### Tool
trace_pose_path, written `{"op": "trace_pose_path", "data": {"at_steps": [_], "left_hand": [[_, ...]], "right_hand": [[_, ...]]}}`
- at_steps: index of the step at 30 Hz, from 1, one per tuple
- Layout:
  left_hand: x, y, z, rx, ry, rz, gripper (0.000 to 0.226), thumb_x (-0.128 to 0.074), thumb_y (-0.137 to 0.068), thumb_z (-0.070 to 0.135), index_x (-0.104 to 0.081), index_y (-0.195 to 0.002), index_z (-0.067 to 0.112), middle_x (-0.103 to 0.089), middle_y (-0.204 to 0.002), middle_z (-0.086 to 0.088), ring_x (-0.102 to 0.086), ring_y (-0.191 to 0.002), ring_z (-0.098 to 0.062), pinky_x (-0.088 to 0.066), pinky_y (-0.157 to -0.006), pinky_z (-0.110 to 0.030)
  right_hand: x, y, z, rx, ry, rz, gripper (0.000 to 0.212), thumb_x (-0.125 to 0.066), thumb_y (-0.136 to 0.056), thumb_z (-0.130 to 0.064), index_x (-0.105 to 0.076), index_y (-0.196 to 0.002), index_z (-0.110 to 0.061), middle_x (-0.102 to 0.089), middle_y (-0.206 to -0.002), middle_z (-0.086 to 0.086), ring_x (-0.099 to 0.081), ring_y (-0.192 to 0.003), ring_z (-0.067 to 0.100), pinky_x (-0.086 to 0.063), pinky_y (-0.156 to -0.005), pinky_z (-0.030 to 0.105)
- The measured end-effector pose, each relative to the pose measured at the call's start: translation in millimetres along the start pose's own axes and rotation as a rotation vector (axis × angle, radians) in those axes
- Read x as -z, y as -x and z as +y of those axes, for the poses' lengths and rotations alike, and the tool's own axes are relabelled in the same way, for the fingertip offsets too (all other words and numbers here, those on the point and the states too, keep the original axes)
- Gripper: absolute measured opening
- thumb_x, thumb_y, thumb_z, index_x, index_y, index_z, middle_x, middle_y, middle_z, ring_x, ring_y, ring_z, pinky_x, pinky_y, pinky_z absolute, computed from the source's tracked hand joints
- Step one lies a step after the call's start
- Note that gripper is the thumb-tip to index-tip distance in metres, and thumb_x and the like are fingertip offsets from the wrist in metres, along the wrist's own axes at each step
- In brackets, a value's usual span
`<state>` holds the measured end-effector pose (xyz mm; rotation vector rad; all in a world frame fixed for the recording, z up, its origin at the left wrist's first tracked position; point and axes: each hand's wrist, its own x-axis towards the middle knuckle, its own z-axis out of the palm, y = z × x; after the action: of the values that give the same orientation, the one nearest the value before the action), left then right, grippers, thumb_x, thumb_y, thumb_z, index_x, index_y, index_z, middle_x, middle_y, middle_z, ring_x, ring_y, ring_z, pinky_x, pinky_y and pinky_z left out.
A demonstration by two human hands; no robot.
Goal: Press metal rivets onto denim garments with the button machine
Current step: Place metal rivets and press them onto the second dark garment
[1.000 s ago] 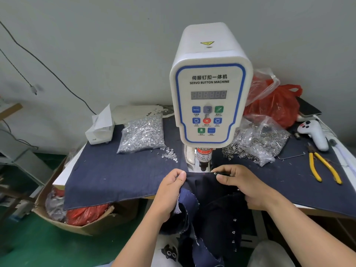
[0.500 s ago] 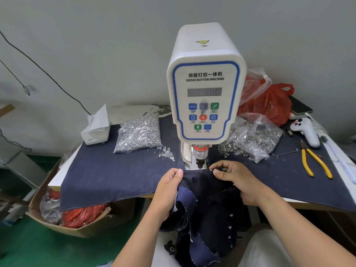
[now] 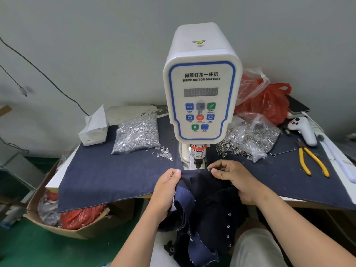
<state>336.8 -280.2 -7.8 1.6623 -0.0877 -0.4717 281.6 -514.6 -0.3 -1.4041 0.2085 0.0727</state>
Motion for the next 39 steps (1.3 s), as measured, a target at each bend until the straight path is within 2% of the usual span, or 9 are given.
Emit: {"op": "trace_pose_path", "data": {"at_steps": [11,20,23,25,26,28,32,35,39], "left_hand": [[0.2,-1.7,-2.2,0.007,0.012,-0.002,0.036,-0.051,-0.109,0.037,-0.063,-0.077,0.027,-0.06,-0.077,0.004,-0.055,-0.078,-0.01,-0.048,-0.075,-0.032],[4.0,7.8,6.9,-0.037,0.064,-0.064,0.027,-0.058,-0.098,0.044,-0.062,-0.08,0.024,-0.057,-0.081,0.001,-0.051,-0.081,-0.012,-0.044,-0.075,-0.032],[9.3,20.2,5.6,-0.073,0.126,-0.186,0.027,-0.067,-0.091,0.044,-0.061,-0.082,0.019,-0.058,-0.085,-0.005,-0.052,-0.085,-0.018,-0.042,-0.082,-0.038],[12.0,27.2,6.3,-0.096,0.072,-0.234,0.031,-0.067,-0.087,0.044,-0.063,-0.082,0.014,-0.063,-0.087,-0.008,-0.057,-0.087,-0.018,-0.044,-0.082,-0.035],[12.3,28.9,9.2,-0.099,0.018,-0.222,0.033,-0.064,-0.087,0.046,-0.065,-0.079,0.013,-0.065,-0.086,-0.007,-0.059,-0.085,-0.015,-0.046,-0.08,-0.031],[10.0,27.2,17.9,-0.082,-0.13,-0.112,0.038,-0.056,-0.091,0.048,-0.065,-0.068,0.019,-0.065,-0.075,-0.001,-0.058,-0.073,-0.009,-0.046,-0.071,-0.024],[9.3,13.3,31.5,-0.09,-0.242,0.188,0.045,-0.043,-0.111,0.038,-0.062,-0.074,0.018,-0.072,-0.068,0.003,-0.06,-0.061,-0.007,-0.044,-0.066,-0.025],[24.2,-6.3,37.3,-0.102,-0.474,0.366,0.031,-0.042,-0.111,0.031,-0.061,-0.088,0.02,-0.074,-0.072,0.007,-0.066,-0.081,-0.009,-0.041,-0.072,-0.03],[38.4,-36.8,35.6,0.006,-0.76,0.385,0.011,-0.055,-0.103,0.029,-0.062,-0.103,0.021,-0.073,-0.106,-0.002,-0.063,-0.107,-0.027,-0.041,-0.082,-0.034]], "right_hand": [[-1.8,4.2,-3.5,-0.004,0.035,-0.002,0.021,-0.08,-0.077,-0.027,-0.08,-0.097,-0.019,-0.077,-0.094,0.009,-0.071,-0.087,0.016,-0.055,-0.081,0.027],[-6.9,13.7,-15.9,-0.03,0.075,-0.041,0.013,-0.073,-0.093,-0.008,-0.079,-0.094,-0.019,-0.077,-0.092,0.006,-0.071,-0.084,0.014,-0.056,-0.073,0.023],[0.8,17.7,-30.1,0.009,0.4,-0.097,0.009,-0.07,-0.097,-0.024,-0.078,-0.095,-0.026,-0.079,-0.098,-0.005,-0.073,-0.092,0.008,-0.057,-0.079,0.022],[17.1,10.5,-41.0,0.072,0.661,0.092,0.015,-0.065,-0.099,-0.03,-0.077,-0.089,-0.027,-0.078,-0.089,-0.006,-0.073,-0.078,0.009,-0.058,-0.067,0.026],[28.4,4.7,-45.6,0.101,0.821,0.245,0.016,-0.064,-0.099,-0.03,-0.075,-0.088,-0.026,-0.075,-0.081,-0.005,-0.071,-0.07,0.012,-0.055,-0.061,0.029],[48.2,-9.1,-49.6,0.124,1.144,0.443,0.014,-0.065,-0.099,-0.029,-0.075,-0.092,-0.023,-0.074,-0.081,-0.003,-0.07,-0.076,0.021,-0.051,-0.067,0.033],[50.1,-36.1,-37.2,0.08,1.304,0.424,0.015,-0.068,-0.097,-0.028,-0.078,-0.106,-0.023,-0.077,-0.102,0.004,-0.069,-0.098,0.031,-0.053,-0.083,0.037],[42.3,-47.1,-26.3,0.13,1.387,0.438,0.017,-0.069,-0.096,-0.036,-0.078,-0.097,-0.022,-0.074,-0.097,0.006,-0.069,-0.095,0.031,-0.048,-0.073,0.034],[37.4,-51.0,-21.8,0.157,1.456,0.459,0.019,-0.063,-0.097,-0.032,-0.075,-0.09,-0.019,-0.072,-0.094,0.01,-0.067,-0.092,0.034,-0.05,-0.073,0.038]]}}
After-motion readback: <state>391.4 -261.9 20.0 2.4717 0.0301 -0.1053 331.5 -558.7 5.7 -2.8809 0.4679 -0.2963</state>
